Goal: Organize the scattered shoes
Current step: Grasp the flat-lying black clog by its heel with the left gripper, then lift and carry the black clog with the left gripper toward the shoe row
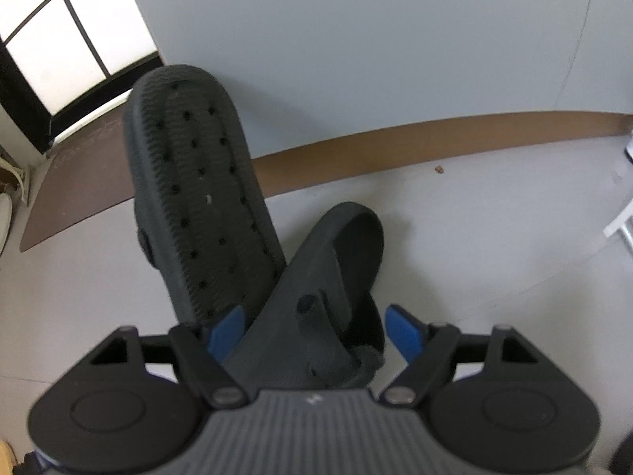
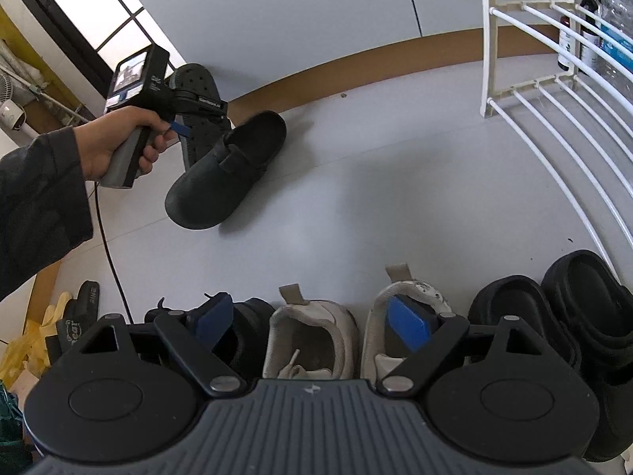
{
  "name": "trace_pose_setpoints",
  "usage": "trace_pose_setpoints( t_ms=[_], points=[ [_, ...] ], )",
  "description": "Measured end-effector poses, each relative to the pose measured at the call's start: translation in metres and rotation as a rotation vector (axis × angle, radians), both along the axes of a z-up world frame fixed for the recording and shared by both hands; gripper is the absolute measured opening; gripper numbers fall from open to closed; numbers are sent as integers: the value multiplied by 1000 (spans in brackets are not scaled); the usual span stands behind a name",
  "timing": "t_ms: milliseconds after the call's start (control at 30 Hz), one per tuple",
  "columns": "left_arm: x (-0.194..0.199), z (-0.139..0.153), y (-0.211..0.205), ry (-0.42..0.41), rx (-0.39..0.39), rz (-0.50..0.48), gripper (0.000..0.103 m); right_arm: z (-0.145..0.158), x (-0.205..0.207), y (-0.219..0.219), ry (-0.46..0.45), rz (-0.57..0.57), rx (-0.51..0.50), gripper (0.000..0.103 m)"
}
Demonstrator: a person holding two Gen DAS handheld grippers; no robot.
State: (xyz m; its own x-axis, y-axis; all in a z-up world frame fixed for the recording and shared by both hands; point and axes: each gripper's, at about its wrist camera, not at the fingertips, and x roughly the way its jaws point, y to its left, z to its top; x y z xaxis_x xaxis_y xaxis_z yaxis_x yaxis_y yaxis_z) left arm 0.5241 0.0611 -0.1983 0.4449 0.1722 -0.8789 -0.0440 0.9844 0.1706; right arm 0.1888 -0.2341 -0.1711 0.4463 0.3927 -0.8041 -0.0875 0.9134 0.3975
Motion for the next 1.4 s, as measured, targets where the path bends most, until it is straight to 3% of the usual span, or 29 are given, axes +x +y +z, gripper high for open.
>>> trace_pose_setpoints(
  t_ms=[167,333,433,733,1400],
  points=[
    [11,-19,-6,22,38,16,74,-10,-2,-7,26,-14,3,90],
    [13,-34,-12,62,95,13,40,-15,-3,-8,30,-12,3,90],
    [12,-37,-16,71,150,-6,32,-18,-5,-8,36,-8,9,90],
    [5,-27,-13,65,141,-26,17,-22,-6,-12,41,-22,23,90],
    [-45,-8,-78,112,57,-257,11,-23,-7,-9,35,-18,79,90]
  ],
)
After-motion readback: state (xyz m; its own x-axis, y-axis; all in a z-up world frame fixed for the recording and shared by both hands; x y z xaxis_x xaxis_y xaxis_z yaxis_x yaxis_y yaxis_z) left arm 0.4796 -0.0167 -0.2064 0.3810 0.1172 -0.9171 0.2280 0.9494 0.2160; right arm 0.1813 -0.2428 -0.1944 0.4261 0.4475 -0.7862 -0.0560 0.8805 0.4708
